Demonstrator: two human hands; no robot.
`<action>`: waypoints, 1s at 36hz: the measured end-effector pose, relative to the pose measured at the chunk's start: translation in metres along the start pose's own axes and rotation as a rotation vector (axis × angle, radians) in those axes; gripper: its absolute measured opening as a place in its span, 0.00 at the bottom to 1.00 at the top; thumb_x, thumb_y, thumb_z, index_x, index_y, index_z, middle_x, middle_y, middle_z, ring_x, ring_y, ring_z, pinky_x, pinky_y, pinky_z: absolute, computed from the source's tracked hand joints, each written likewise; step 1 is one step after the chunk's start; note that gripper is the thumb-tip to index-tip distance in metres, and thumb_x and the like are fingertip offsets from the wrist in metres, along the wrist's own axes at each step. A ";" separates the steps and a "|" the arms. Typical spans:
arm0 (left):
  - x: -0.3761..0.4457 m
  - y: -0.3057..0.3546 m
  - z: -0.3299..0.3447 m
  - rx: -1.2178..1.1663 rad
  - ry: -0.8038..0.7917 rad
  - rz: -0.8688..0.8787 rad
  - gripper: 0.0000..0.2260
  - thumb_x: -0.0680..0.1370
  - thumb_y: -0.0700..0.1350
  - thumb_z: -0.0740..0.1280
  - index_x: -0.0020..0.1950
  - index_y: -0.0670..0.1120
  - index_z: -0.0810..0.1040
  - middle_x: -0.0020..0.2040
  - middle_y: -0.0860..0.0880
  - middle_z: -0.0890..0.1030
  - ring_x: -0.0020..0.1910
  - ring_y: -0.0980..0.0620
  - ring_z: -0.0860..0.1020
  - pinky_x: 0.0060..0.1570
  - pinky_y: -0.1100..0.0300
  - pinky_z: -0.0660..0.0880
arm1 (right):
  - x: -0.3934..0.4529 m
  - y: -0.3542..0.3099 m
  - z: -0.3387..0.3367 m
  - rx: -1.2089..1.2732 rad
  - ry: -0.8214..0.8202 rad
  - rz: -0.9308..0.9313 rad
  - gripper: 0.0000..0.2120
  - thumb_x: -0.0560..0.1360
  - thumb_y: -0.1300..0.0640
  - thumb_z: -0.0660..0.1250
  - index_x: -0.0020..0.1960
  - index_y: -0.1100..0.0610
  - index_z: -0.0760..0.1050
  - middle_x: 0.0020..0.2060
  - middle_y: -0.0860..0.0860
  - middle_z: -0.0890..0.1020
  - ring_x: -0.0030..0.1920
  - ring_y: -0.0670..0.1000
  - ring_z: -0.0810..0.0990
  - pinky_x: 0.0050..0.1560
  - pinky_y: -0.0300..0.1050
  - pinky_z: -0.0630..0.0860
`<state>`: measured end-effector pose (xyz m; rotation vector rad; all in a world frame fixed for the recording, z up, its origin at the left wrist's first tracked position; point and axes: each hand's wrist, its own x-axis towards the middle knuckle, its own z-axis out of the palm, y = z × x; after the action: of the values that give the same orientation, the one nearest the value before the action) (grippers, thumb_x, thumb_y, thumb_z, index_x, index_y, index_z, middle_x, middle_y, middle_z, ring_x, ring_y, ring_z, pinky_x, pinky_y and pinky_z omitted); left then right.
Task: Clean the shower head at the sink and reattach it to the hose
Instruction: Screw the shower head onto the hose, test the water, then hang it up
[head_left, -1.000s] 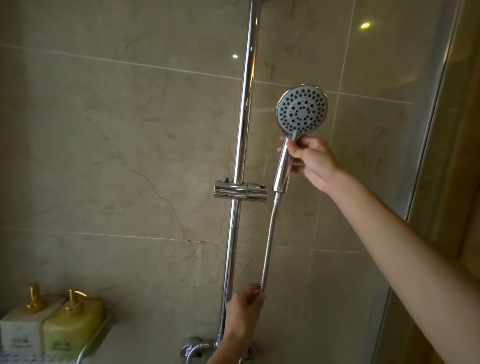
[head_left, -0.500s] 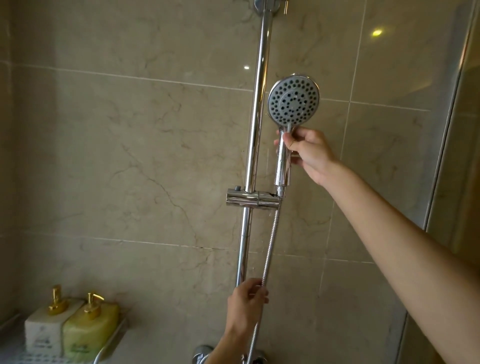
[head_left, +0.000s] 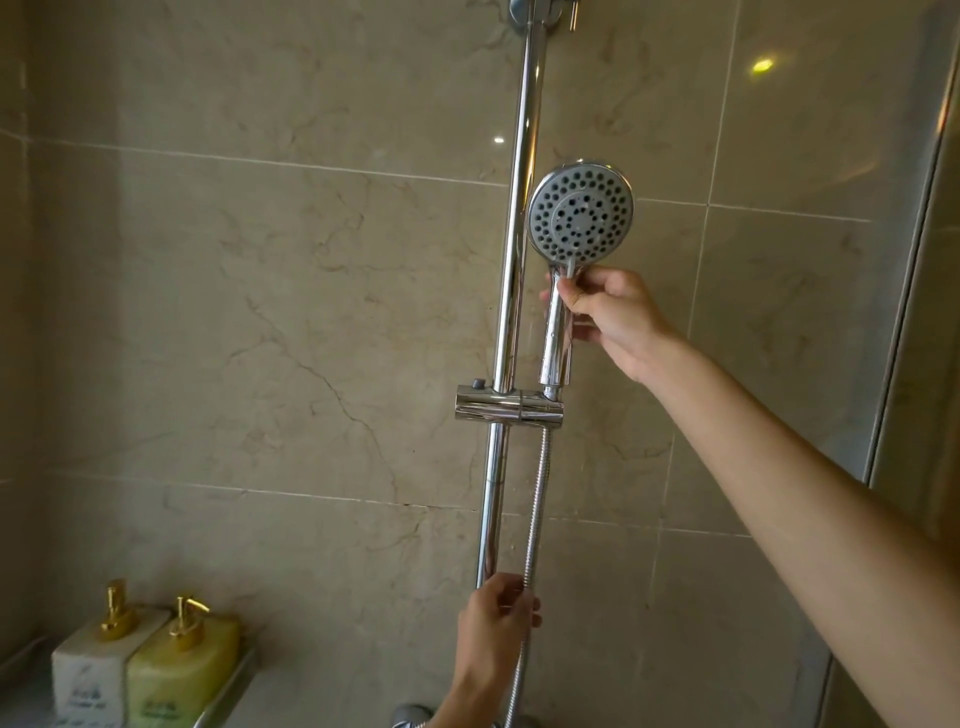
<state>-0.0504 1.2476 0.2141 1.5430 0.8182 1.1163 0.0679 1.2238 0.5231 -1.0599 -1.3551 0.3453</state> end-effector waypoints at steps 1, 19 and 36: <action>-0.001 -0.001 0.000 -0.001 0.003 -0.003 0.08 0.77 0.37 0.67 0.43 0.49 0.80 0.36 0.49 0.85 0.36 0.52 0.85 0.32 0.67 0.74 | 0.000 0.001 0.000 -0.002 -0.010 -0.002 0.07 0.80 0.62 0.65 0.56 0.59 0.79 0.45 0.51 0.86 0.44 0.47 0.80 0.39 0.44 0.73; -0.003 -0.007 0.002 0.035 -0.001 0.006 0.09 0.78 0.37 0.67 0.45 0.51 0.80 0.37 0.51 0.86 0.38 0.52 0.85 0.34 0.65 0.76 | -0.005 0.009 0.000 -0.008 -0.030 -0.037 0.05 0.80 0.62 0.66 0.52 0.55 0.80 0.46 0.50 0.86 0.44 0.46 0.80 0.39 0.43 0.76; -0.003 -0.010 -0.001 0.069 -0.004 -0.007 0.08 0.78 0.37 0.67 0.48 0.49 0.81 0.39 0.49 0.86 0.38 0.53 0.85 0.36 0.65 0.77 | -0.014 0.026 0.004 -0.031 0.052 -0.115 0.08 0.80 0.57 0.67 0.56 0.58 0.79 0.45 0.50 0.86 0.46 0.46 0.80 0.39 0.40 0.73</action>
<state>-0.0519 1.2476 0.2033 1.5974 0.8663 1.0903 0.0698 1.2291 0.4939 -1.0046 -1.3717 0.2110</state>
